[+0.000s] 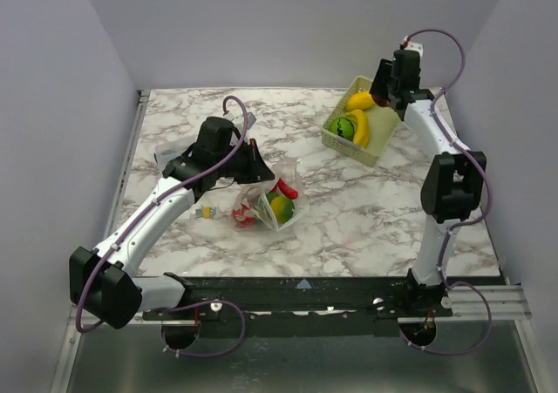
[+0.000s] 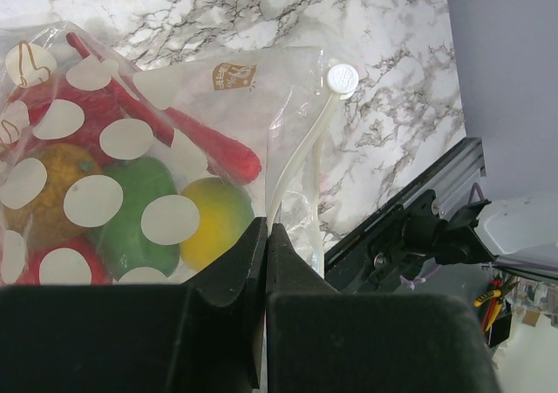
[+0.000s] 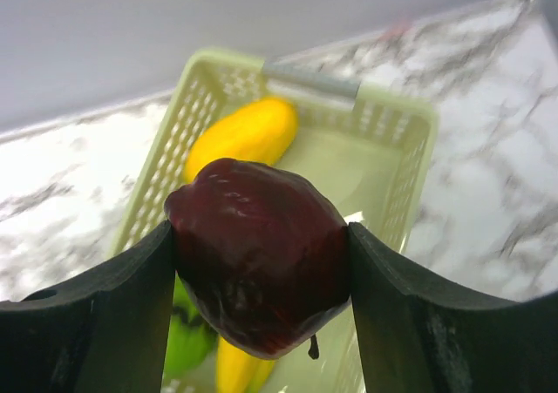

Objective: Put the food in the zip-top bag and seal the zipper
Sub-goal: Pick up the fake fruit from the bin, then place the fake fruit in the zipper food storage bag.

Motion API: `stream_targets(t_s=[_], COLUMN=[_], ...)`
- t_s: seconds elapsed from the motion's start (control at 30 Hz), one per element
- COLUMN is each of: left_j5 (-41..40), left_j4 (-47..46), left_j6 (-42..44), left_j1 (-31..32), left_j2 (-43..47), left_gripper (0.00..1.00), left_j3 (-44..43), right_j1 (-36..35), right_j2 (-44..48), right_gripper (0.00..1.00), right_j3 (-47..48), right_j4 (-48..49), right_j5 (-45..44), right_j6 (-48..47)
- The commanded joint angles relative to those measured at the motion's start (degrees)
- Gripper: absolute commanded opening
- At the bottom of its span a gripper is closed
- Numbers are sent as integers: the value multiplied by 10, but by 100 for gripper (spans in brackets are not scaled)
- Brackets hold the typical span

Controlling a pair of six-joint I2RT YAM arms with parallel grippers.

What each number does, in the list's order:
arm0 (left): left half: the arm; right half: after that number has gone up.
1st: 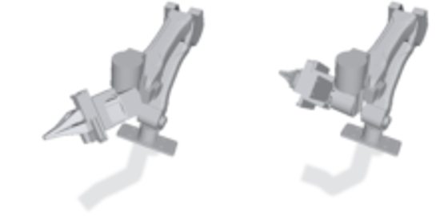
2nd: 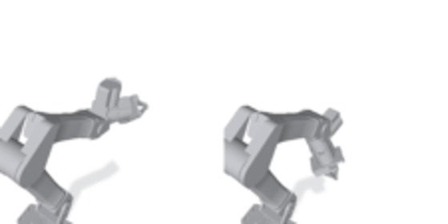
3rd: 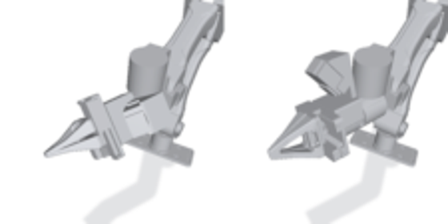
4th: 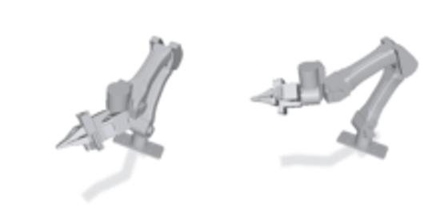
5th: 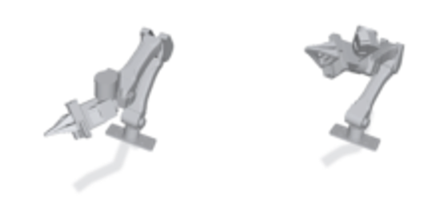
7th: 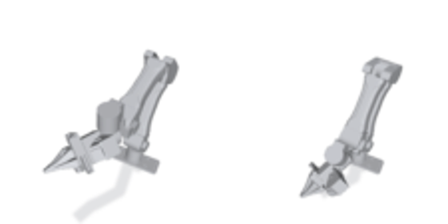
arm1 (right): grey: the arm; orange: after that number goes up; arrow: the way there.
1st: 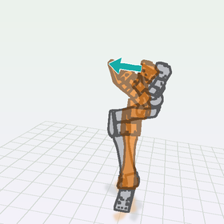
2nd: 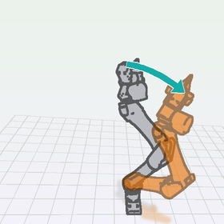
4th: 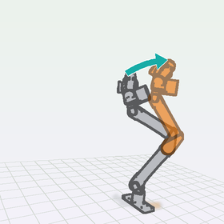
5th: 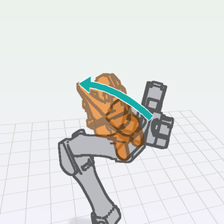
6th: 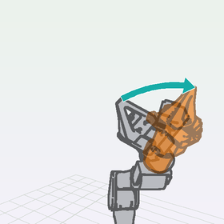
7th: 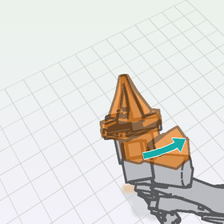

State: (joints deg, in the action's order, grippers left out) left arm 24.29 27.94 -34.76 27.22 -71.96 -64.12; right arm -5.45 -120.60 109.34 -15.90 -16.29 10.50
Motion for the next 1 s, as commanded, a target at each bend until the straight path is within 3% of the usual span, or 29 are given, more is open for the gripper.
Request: stream_targets(t_s=[0.0, 0.17, 0.33, 0.43, 0.7, 0.97], left_j5=[5, 10, 8, 3, -3, 0], left_j4=[-10, -9, -8, -5, -2, -4], left_j6=[1, -1, 0, 2, 6, 5], left_j1=[0, -1, -3, -4, -6, -6], left_j2=[9, 8, 11, 12, 21, 25], left_gripper=[0, 0, 0, 0, 0, 0], left_j3=[4, 2, 1, 1, -2, -1], right_j1=[2, 2, 1, -15, -118, -266], right_j2=[136, 306, 434, 491, 644, 613], right_gripper=[4, 0, 0, 0, 0, 0], right_j3=[-194, -454, -643, -714, -746, -746], right_j4=[36, 183, 361, 432, 296, 319], right_j5=[147, 329, 512, 573, 495, 415], right_j6=[140, 253, 394, 459, 430, 450])
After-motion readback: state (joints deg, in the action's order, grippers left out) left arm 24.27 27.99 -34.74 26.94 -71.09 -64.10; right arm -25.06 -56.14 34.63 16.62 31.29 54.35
